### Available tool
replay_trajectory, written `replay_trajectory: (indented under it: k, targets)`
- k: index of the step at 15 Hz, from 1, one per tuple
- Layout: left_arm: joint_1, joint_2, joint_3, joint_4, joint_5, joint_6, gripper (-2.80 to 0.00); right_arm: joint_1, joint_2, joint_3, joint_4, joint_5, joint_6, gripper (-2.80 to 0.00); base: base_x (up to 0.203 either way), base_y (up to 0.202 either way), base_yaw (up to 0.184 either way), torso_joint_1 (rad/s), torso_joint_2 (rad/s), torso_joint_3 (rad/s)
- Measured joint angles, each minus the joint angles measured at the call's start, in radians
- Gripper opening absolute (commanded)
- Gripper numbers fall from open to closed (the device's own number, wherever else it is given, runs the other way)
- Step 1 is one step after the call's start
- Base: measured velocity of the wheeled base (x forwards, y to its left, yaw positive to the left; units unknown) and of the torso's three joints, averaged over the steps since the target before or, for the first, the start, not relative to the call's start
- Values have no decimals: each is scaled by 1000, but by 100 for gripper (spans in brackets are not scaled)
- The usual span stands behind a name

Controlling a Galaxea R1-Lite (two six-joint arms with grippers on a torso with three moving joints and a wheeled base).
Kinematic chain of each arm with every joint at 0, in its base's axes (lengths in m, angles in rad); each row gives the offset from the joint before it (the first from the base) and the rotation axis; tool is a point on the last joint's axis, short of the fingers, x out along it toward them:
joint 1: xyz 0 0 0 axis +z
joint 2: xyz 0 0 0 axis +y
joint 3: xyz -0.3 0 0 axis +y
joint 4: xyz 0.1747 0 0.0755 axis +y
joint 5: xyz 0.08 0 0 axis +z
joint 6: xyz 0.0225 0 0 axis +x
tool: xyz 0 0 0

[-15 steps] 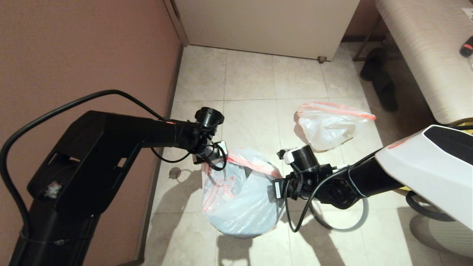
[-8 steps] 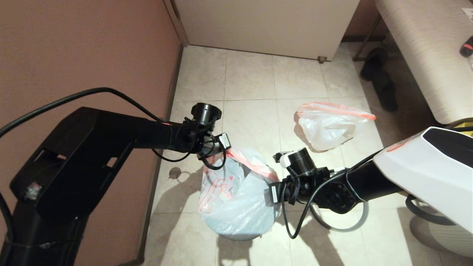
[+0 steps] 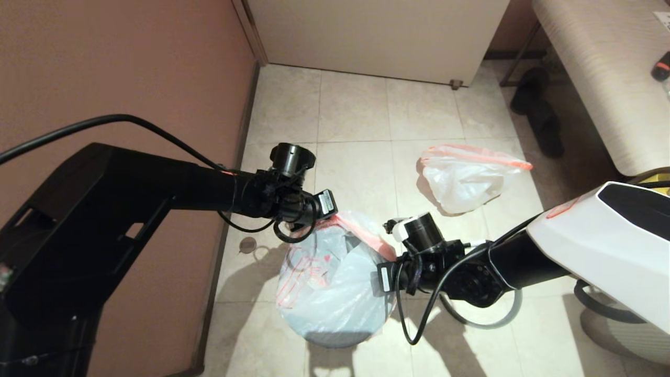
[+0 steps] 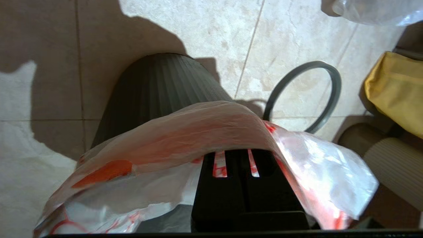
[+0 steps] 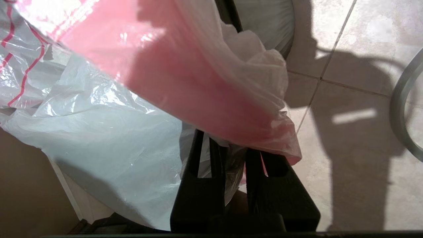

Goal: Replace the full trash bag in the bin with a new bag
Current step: Put the new garbage bag on the trash can

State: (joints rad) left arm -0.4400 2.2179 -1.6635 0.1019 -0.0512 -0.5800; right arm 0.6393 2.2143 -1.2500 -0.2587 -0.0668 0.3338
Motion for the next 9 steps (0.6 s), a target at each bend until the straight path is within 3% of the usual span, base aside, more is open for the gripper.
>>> replay_trajectory:
  k: [9]
  targets:
    - [3, -28, 7, 2, -21, 1, -280, 46, -15, 38, -1, 24, -9, -280, 0, 0, 0, 0, 0, 0]
